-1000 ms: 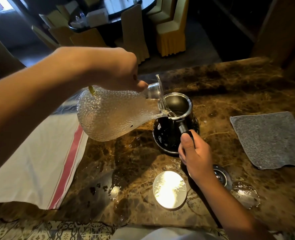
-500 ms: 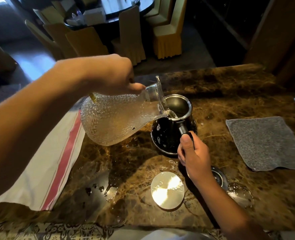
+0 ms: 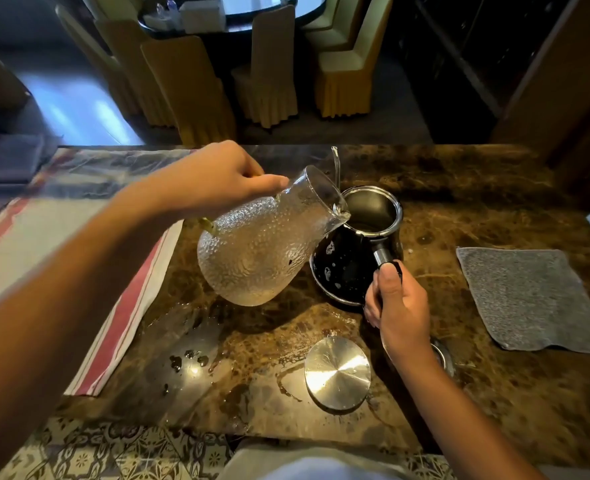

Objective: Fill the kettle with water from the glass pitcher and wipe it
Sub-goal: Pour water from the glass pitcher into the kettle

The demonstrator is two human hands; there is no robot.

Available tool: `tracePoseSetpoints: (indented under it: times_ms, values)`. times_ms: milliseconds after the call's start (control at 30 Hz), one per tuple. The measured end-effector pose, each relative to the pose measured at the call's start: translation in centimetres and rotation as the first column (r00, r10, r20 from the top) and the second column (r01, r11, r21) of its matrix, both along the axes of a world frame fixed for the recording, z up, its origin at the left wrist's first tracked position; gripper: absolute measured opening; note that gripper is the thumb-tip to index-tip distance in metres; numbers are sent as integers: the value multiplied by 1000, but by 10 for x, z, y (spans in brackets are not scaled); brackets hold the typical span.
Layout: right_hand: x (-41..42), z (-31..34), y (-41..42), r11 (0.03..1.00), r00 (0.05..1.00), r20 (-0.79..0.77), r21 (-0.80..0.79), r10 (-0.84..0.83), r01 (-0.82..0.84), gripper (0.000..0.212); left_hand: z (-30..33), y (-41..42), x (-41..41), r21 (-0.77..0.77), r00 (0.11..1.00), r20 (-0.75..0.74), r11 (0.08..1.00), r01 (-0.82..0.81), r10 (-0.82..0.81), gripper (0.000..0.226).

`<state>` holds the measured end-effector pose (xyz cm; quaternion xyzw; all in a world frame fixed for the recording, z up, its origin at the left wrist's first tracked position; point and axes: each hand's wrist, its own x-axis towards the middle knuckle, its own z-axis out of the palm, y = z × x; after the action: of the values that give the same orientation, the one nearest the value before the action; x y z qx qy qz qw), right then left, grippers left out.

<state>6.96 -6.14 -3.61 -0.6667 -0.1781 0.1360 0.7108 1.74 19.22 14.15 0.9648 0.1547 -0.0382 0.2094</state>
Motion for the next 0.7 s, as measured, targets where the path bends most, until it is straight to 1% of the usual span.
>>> tracePoseSetpoints:
  times_ms: [133,233,300,333,400,433,467,567,700]
  values:
    - [-1,1,0,1000,1000,-7,4,-5,5,69,-23,7,-18,-237,987,124,969,-67,98,65]
    - [-2,2,1,1000,1000,-4,8,-13,13,66,-39,12,-34,-441,952,162,882,-165,259,60]
    - [-2,2,0,1000,1000,-6,9,-11,11,66,-53,12,-47,-598,881,193,764,-244,432,51]
    - [-2,3,0,1000,1000,-7,9,-9,9,67,-61,13,-54,-686,822,196,673,-275,535,51]
    - [-2,4,0,1000,1000,-10,5,-6,6,68,-74,12,-68,-831,696,150,470,-296,702,57]
    - [-3,4,0,1000,1000,-9,3,-7,7,68,-79,11,-75,-871,647,125,395,-291,752,57]
    - [-2,4,0,1000,1000,-9,4,-9,9,67,-83,10,-81,-887,607,117,357,-292,786,57]
    - [-2,3,1,1000,1000,-15,7,-8,9,60,-94,0,-93,-859,509,162,375,-349,845,58]
    - [-2,5,1,1000,1000,-25,12,1,0,55,-104,-7,-103,-820,409,256,421,-389,876,50]
